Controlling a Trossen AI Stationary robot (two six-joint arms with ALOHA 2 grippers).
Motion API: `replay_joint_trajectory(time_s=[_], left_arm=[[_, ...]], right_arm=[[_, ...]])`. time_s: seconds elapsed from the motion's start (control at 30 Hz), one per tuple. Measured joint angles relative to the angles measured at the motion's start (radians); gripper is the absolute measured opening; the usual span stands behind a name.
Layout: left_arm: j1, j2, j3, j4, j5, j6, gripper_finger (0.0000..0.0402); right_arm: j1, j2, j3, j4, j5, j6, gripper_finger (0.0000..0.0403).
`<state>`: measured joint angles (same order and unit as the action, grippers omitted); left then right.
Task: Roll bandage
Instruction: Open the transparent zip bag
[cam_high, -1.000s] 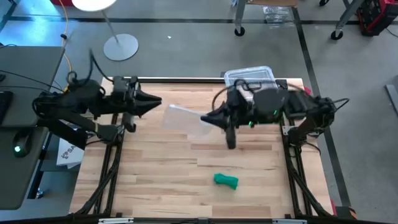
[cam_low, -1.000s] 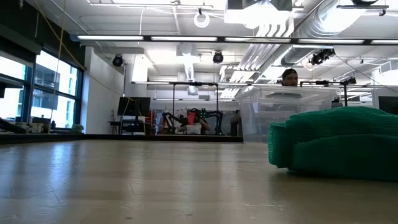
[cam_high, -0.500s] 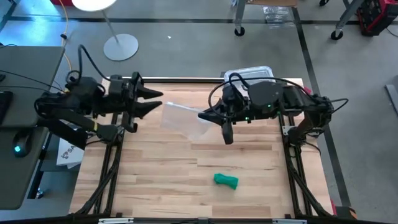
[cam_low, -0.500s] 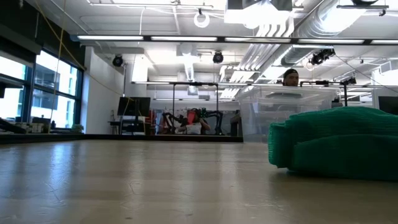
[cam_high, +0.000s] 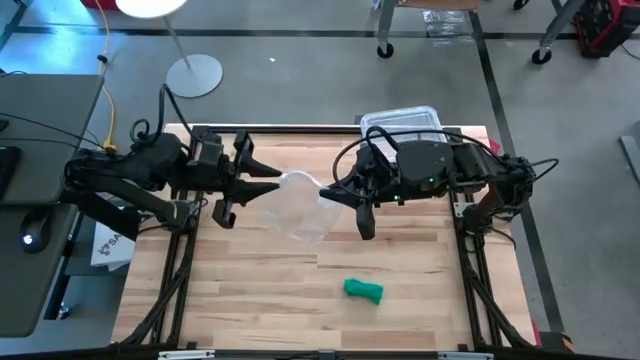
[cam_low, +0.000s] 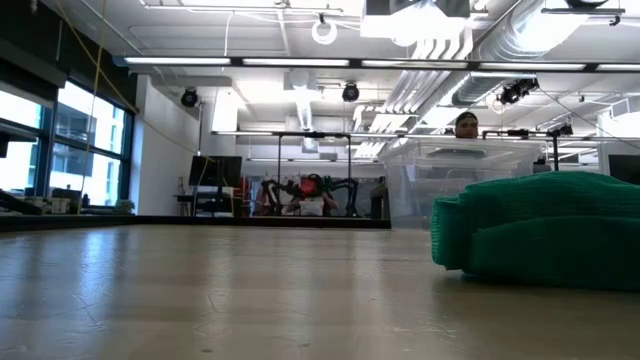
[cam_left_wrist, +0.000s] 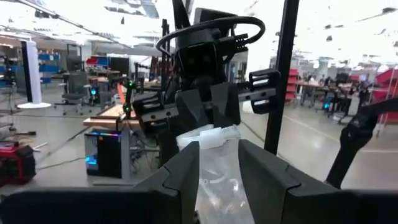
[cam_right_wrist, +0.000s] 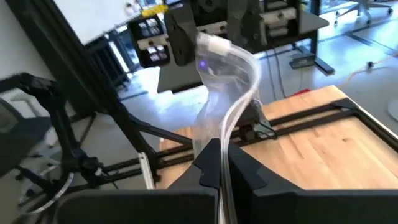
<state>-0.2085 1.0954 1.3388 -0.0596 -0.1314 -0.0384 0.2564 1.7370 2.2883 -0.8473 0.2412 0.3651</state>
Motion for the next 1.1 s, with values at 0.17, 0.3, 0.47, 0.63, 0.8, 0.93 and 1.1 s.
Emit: replay_joint_trajectory(time_s=[0.17,0.3,0.47,0.63,0.8,0.93,1.1], left_arm=[[0.011,-0.085,-0.001,-0.102,-0.019,0.041,0.0135],[0.020,-0.101,0.001,-0.130,-0.008,0.021,0.0177],[0.020,-0.031,-0.001,-0.145,-0.072,0.036,0.0213],[0.018,0.025,-0.001,-0.078,-0.053,0.042,0.0217],[0.022,0.038,-0.001,-0.016,-0.029,0.043,0.0164],[0.040,0.033,0.001,-0.016,0.008,0.033,0.0080],[0.045,0.012,0.016,-0.046,0.017,0.024,0.0008]], right_arm=[[0.006,0.000,0.000,-0.020,0.047,-0.003,0.0000],[0.006,0.000,0.000,-0.001,0.047,-0.008,0.0000],[0.006,0.000,0.000,0.001,0.047,-0.028,0.0000],[0.006,0.000,0.000,0.006,0.047,-0.026,0.0000],[0.006,0.000,0.000,0.006,0.047,-0.026,0.0000],[0.006,0.000,0.000,0.005,0.047,-0.026,0.0000],[0.006,0.000,0.000,-0.034,0.057,-0.025,0.0000]])
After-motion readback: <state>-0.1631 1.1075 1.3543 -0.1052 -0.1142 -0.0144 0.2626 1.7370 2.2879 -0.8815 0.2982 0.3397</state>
